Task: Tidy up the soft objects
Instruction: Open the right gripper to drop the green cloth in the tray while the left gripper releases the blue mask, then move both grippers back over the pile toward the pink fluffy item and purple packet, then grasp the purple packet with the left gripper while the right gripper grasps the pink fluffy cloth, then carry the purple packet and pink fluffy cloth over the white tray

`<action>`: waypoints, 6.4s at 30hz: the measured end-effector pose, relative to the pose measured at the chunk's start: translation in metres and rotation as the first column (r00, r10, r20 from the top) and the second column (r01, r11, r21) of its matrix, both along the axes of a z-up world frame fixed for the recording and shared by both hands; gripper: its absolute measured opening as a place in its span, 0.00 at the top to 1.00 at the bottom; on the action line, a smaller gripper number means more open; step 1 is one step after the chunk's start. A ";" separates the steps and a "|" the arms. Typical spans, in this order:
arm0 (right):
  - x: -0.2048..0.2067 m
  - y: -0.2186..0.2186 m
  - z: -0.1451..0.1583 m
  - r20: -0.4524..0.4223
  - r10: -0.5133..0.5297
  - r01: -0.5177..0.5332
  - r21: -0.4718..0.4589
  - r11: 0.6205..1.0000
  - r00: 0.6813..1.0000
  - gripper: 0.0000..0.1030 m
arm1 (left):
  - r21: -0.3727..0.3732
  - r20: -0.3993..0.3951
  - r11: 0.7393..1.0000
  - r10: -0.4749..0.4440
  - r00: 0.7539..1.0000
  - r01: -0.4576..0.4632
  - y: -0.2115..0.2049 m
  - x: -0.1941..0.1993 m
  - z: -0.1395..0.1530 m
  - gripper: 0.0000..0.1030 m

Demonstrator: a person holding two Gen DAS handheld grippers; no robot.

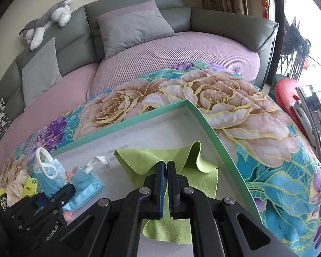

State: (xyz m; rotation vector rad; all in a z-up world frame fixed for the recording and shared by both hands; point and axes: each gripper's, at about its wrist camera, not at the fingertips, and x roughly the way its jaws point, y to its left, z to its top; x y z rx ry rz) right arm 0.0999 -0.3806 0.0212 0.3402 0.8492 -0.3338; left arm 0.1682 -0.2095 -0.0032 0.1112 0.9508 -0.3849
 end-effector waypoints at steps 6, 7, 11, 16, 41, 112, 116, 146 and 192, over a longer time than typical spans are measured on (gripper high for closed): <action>-0.004 0.003 0.009 0.005 -0.002 0.002 -0.011 1.000 1.000 0.95 | -0.032 0.013 0.999 0.018 1.000 -0.017 0.009 -0.002 0.012 0.45; -0.004 0.002 0.010 0.006 -0.004 0.004 -0.012 1.000 1.000 0.95 | -0.034 0.017 0.999 0.017 1.000 -0.016 0.010 -0.002 0.015 0.42; -0.007 0.001 0.015 0.008 -0.015 0.015 -0.015 1.000 1.000 0.77 | -0.046 0.046 0.999 0.018 0.999 -0.016 0.017 -0.006 0.027 0.27; -0.010 0.004 0.022 0.030 0.001 -0.001 -0.016 1.000 1.000 0.42 | -0.063 0.081 0.996 0.071 0.994 -0.066 0.035 -0.008 0.042 0.22; 0.005 0.084 0.034 0.022 0.198 -0.197 -0.038 0.980 0.980 0.32 | -0.126 0.042 0.822 0.563 0.825 -0.555 0.185 -0.014 0.041 0.07; 0.009 0.318 -0.024 -0.111 0.684 -0.683 0.049 0.729 0.721 0.32 | 0.101 -0.133 0.730 0.683 0.718 -0.676 0.315 -0.016 -0.043 0.07; 0.009 0.315 -0.022 -0.106 0.679 -0.678 0.055 0.733 0.726 0.32 | 0.160 -0.108 0.748 0.662 0.742 -0.644 0.308 -0.017 -0.046 0.07; 0.009 0.314 -0.017 -0.045 0.667 -0.668 0.009 0.745 0.744 0.74 | 0.131 -0.128 0.794 0.608 0.784 -0.594 0.327 -0.056 -0.037 0.43; -0.009 0.217 0.062 0.296 0.527 -0.587 0.166 0.792 0.796 0.89 | 0.031 -0.068 0.796 0.605 0.794 -0.604 0.327 -0.061 -0.008 0.52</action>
